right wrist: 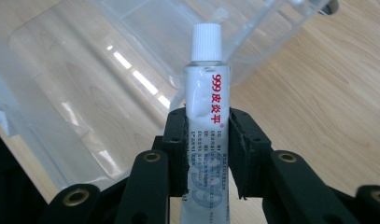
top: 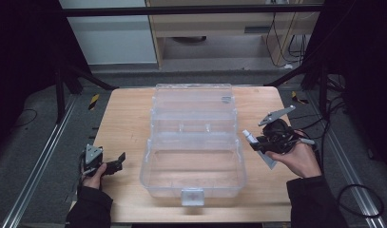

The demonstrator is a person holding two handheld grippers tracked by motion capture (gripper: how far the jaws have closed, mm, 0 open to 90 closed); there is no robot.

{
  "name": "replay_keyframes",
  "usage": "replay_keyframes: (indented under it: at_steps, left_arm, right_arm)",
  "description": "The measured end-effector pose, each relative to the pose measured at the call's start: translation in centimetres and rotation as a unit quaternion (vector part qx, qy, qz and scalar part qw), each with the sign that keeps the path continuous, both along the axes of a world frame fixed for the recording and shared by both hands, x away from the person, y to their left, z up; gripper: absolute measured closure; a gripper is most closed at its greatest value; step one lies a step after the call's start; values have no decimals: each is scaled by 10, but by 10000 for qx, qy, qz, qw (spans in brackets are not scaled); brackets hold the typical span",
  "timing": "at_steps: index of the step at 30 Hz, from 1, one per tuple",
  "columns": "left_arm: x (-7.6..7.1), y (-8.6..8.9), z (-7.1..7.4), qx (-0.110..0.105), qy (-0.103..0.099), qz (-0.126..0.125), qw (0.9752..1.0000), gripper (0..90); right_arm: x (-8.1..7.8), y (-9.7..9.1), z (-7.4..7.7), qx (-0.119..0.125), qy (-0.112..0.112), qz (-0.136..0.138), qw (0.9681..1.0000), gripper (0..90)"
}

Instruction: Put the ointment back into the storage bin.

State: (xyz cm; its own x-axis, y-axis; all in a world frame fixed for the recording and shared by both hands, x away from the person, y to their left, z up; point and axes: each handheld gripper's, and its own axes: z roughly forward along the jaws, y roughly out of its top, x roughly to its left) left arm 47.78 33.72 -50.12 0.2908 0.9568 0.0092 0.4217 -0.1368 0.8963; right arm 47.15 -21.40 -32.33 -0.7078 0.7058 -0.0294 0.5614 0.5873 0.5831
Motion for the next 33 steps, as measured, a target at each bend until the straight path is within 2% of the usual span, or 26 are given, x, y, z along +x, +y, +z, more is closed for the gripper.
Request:
replay_keyframes:
  at_steps: [4,10,17,23,27,28,29,32,33]
  left_arm:
    - [0,0,0,0,-1,-2,10000,16]
    - [0,0,0,-11,-1,-4,10000,16]
    - [0,0,0,-14,1,-3,10000,16]
    - [0,0,0,-24,0,1,10000,16]
    - [0,1,0,-35,-1,3,10000,16]
    - [0,1,0,-35,-1,3,10000,16]
    - [0,1,0,-37,0,3,10000,16]
    - [0,1,0,-39,1,2,10000,16]
    - [0,1,0,-40,1,2,10000,16]
  right_arm:
    - [1,10,5,-57,11,320,9995,697]
    - [1,27,11,-158,-9,799,9967,697]
    - [2,53,14,-344,8,1297,9910,697]
    - [4,72,12,-513,88,1574,9862,696]
    - [4,85,8,-589,165,1819,9814,696]
    - [4,85,8,-589,165,1819,9814,696]
    - [4,91,4,-646,202,1916,9791,696]
    - [4,98,0,-722,233,2026,9763,696]
    - [4,102,-4,-782,256,2091,9744,696]
